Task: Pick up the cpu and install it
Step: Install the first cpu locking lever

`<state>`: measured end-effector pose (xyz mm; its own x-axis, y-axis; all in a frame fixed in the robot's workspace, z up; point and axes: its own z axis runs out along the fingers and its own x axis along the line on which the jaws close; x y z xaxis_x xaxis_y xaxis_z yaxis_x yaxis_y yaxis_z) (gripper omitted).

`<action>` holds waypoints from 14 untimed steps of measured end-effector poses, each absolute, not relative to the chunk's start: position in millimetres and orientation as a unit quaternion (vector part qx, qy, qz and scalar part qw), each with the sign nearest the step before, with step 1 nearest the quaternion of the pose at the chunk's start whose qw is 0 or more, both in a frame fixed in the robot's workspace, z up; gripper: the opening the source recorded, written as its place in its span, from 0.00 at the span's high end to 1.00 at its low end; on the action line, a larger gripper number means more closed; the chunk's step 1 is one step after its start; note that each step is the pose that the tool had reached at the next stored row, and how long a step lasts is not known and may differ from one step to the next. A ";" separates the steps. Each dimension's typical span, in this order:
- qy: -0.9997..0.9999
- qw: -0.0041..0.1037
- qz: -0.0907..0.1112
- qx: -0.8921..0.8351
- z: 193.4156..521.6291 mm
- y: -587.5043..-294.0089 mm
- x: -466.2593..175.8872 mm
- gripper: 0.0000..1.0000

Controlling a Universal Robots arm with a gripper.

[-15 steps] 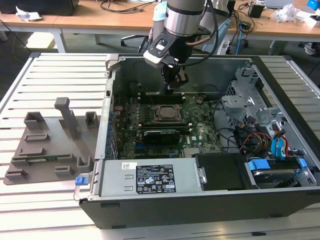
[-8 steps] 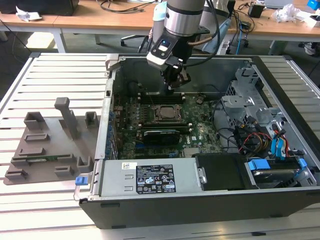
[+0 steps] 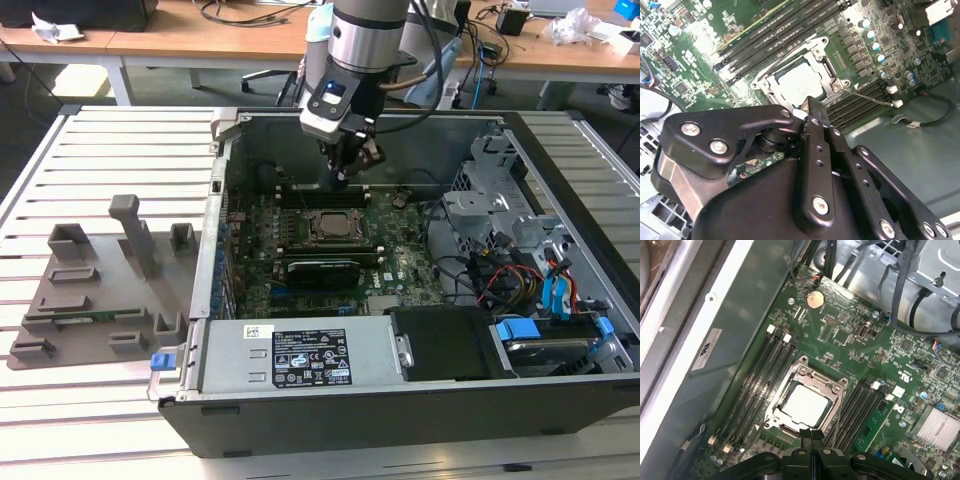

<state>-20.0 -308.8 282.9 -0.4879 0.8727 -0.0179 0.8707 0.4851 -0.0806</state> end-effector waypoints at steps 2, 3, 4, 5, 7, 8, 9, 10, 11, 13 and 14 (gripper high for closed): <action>-0.867 0.012 0.039 -0.496 282.9 -308.8 -20.0 0.89; -0.869 0.012 0.039 -0.493 282.9 -308.8 -20.0 0.89; -0.872 0.012 0.040 -0.487 282.9 -308.8 -20.0 0.89; -0.876 0.012 0.040 -0.481 282.9 -308.8 -20.0 0.89; -0.884 0.011 0.040 -0.466 282.9 -308.8 -20.0 0.89; -0.887 0.011 0.040 -0.459 282.9 -308.8 -20.0 0.89; -0.890 0.010 0.040 -0.453 282.9 -308.8 -20.0 0.89; -0.893 0.010 0.040 -0.448 282.9 -308.8 -20.0 0.89; -0.895 0.010 0.040 -0.445 282.9 -308.8 -20.0 0.89; -0.899 0.010 0.040 -0.436 282.9 -308.8 -19.9 0.89; -0.901 0.009 0.040 -0.432 282.9 -308.8 -20.0 0.89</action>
<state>-20.0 -308.8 282.9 -0.6262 0.7795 -0.0179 0.7780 0.6231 -0.0806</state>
